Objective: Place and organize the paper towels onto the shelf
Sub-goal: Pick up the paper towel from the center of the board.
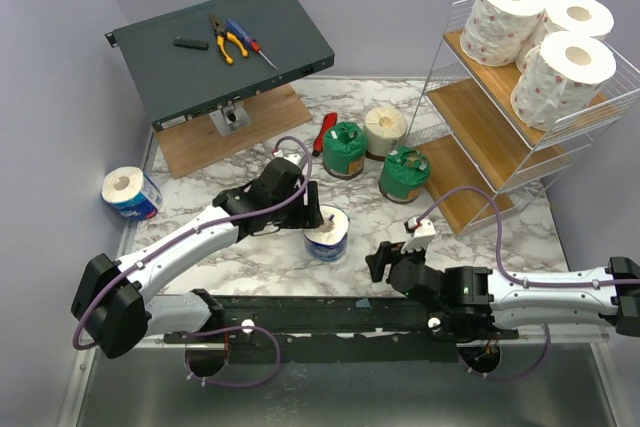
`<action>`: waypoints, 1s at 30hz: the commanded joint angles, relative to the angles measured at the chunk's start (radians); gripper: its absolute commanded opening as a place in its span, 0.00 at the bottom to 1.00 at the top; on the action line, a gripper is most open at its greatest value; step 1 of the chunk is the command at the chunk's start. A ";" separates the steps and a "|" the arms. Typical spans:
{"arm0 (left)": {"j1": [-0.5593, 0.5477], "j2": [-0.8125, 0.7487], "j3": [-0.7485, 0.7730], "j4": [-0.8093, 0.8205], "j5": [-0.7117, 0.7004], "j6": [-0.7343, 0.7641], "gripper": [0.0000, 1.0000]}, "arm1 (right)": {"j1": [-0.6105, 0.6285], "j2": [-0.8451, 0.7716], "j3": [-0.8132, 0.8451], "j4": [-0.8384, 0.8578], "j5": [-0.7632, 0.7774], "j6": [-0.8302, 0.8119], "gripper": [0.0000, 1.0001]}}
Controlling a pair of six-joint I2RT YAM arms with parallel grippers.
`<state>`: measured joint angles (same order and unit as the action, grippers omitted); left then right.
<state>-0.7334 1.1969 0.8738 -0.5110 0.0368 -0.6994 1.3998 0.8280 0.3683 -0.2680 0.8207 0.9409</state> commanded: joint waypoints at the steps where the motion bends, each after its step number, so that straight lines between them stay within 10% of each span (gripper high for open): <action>1: -0.020 0.025 0.011 -0.002 0.014 0.035 0.69 | 0.005 0.013 -0.012 0.024 -0.006 -0.008 0.73; 9: -0.044 0.086 0.019 0.003 -0.006 0.038 0.64 | 0.005 0.017 -0.011 0.023 -0.003 -0.005 0.73; 19: -0.044 0.082 0.042 0.015 -0.021 0.027 0.28 | 0.005 0.010 -0.014 0.022 0.003 -0.002 0.72; 30: -0.013 0.021 0.332 -0.126 -0.184 0.077 0.23 | 0.005 0.027 -0.020 0.069 -0.018 -0.053 0.71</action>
<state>-0.7670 1.2594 1.0527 -0.6170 -0.0547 -0.6502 1.3998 0.8421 0.3614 -0.2436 0.8188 0.9230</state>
